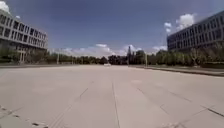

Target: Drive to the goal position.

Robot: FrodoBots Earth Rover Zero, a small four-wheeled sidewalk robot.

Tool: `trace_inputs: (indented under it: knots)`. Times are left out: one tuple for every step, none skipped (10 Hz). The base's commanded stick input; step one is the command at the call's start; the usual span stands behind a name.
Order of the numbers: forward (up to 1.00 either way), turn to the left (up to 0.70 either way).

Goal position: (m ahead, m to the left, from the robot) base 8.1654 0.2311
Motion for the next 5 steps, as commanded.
trace_inputs:
  knots:
    - [0.50,0.01]
    - [0.50,0.01]
    - [0.50,0.01]
    - [0.50,0.01]
    - [0.50,0.01]
